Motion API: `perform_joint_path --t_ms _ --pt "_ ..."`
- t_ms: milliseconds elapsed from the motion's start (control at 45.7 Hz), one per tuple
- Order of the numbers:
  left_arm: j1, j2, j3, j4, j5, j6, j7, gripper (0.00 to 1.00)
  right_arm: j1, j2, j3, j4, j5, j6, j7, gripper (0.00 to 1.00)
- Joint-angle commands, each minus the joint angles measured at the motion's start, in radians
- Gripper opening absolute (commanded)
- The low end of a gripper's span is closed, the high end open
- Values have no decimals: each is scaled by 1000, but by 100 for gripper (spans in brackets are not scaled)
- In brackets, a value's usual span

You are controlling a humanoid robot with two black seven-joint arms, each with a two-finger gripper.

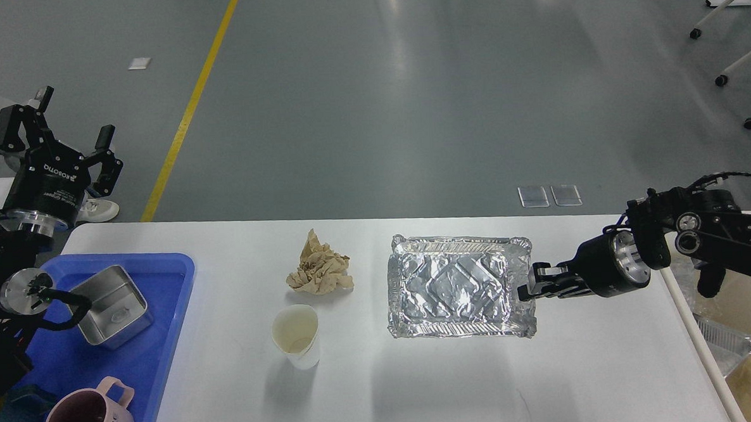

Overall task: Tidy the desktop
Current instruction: 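Swing the left arm outward and lower it toward the white paper cup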

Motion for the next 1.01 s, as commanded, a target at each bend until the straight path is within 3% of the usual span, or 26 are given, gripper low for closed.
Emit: perform_joint_path --t_ms 0,66,197,306,372,438,591,678,744,853,985 --pt "4 15 -1 -28 7 -55 -8 97 1 2 -1 -20 0 -3 -2 0" --pt "12 19 -4 -30 8 -33 -10 97 1 0 -2 -31 0 -3 -2 0" --pt "49 41 -1 -39 14 94 -19 97 1 -6 -2 -36 0 -4 -2 0" --pt "78 36 -2 -46 68 198 -82 97 0 -6 -4 -39 2 -7 -2 0" --pt "73 29 -1 -50 97 249 -88 97 -4 -5 -5 -40 2 -9 -3 0" --pt "73 27 -2 -59 103 234 -90 97 -4 -5 -4 -53 2 -10 -3 0" --pt "69 39 -21 -73 96 110 -82 97 -7 -3 -4 -60 2 -10 -3 0" --pt "40 49 2 -71 117 143 -73 97 -7 -5 -4 -60 2 -10 -3 0" --pt "15 75 50 -74 178 206 -6 97 -5 -5 -4 -60 2 -10 -3 0" --pt "-69 127 183 -132 320 197 200 97 -5 -8 -2 -60 2 -10 -3 0" --pt "-144 168 326 -200 441 189 324 97 -8 -8 -1 -60 2 -13 -5 0"
